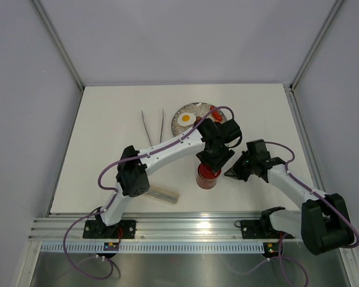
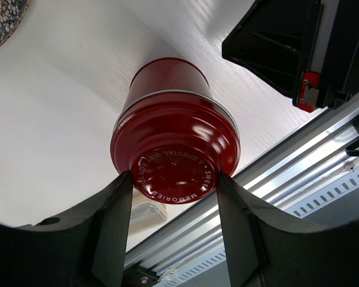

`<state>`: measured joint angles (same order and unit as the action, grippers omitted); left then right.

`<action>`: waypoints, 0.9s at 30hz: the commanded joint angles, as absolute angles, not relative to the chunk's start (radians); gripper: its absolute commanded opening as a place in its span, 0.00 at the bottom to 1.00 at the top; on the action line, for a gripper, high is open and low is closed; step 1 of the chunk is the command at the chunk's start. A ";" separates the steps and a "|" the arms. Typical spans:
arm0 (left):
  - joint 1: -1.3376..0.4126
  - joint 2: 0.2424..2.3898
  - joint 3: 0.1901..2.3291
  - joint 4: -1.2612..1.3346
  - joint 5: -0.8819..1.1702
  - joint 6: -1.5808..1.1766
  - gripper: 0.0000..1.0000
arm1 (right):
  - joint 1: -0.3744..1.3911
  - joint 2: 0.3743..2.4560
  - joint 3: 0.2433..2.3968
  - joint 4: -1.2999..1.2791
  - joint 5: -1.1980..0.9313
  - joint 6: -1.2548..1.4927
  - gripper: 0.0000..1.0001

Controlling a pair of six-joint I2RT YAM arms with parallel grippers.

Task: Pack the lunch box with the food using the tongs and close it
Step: Close the box lid on the packing box.

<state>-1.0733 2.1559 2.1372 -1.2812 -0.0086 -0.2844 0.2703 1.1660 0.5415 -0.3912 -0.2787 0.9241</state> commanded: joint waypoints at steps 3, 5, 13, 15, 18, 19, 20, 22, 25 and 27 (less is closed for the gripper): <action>-1.072 2.128 2.160 -1.314 -0.060 -0.275 0.00 | 0.276 1.144 0.541 -0.385 -0.267 0.928 0.07; -1.072 2.125 2.169 -1.331 -0.078 -0.273 0.00 | 0.276 1.147 0.541 -0.385 -0.265 0.928 0.07; -1.072 2.114 2.157 -1.336 -0.098 -0.270 0.01 | 0.278 1.150 0.543 -0.379 -0.272 0.930 0.07; -1.072 2.114 2.160 -1.336 -0.098 -0.268 0.01 | 0.278 1.149 0.543 -0.380 -0.272 0.928 0.07; -1.072 2.115 2.160 -1.335 -0.095 -0.265 0.01 | 0.276 1.152 0.543 -0.379 -0.270 0.928 0.07; -1.072 2.117 2.160 -1.336 -0.092 -0.265 0.01 | 0.278 1.155 0.542 -0.379 -0.270 0.928 0.07; -1.072 2.117 2.154 -1.336 -0.087 -0.264 0.01 | 0.276 1.155 0.541 -0.379 -0.271 0.928 0.07; -1.072 2.118 2.148 -1.336 -0.081 -0.264 0.01 | 0.276 1.157 0.541 -0.377 -0.272 0.928 0.07; -1.072 2.118 2.137 -1.335 -0.072 -0.264 0.01 | 0.278 1.155 0.540 -0.377 -0.272 0.927 0.07; -1.072 2.118 2.129 -1.333 -0.061 -0.264 0.01 | 0.278 1.155 0.540 -0.377 -0.272 0.928 0.07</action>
